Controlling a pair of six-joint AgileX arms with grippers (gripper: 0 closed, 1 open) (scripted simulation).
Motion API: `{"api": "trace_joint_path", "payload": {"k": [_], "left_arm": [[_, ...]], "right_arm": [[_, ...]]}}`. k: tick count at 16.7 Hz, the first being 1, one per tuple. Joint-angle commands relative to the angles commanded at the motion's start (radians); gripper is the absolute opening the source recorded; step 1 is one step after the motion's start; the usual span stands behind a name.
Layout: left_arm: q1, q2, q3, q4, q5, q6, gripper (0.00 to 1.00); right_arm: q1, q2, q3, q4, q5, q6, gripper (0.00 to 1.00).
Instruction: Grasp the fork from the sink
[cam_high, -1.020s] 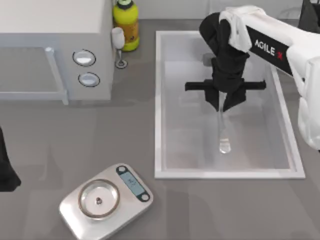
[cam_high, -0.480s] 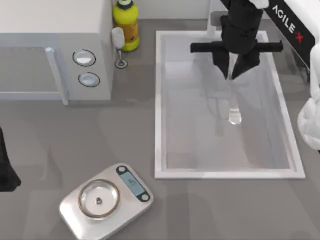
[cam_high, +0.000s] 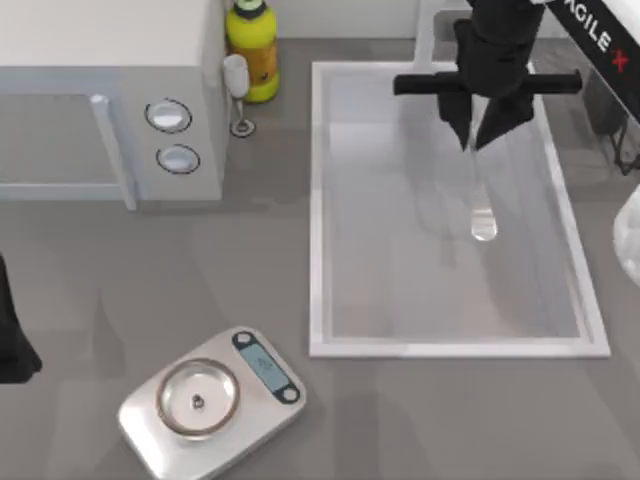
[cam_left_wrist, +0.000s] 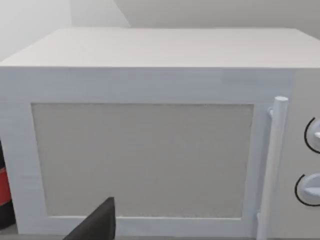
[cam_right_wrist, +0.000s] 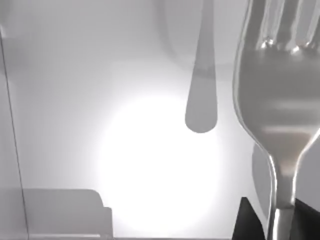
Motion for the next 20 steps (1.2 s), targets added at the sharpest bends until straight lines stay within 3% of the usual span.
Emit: {"api": "trace_joint_path", "payload": {"k": [4,13,16,20], "left_arm": [[0.000,0.000,0.000,0.000,0.000,0.000,1.00],[0.000,0.000,0.000,0.000,0.000,0.000,1.00],[0.000,0.000,0.000,0.000,0.000,0.000,1.00],[0.000,0.000,0.000,0.000,0.000,0.000,1.00]], "right_arm": [[-0.076,-0.186,-0.238,0.052,-0.005,-0.077,0.00],[-0.309,-0.755,-1.049,0.205,-0.018,-0.313,0.00],[-0.365,-0.888,-1.199,0.240,-0.022,-0.369,0.00],[-0.387,-0.941,-1.253,0.254,-0.023,-0.393,0.00]]}}
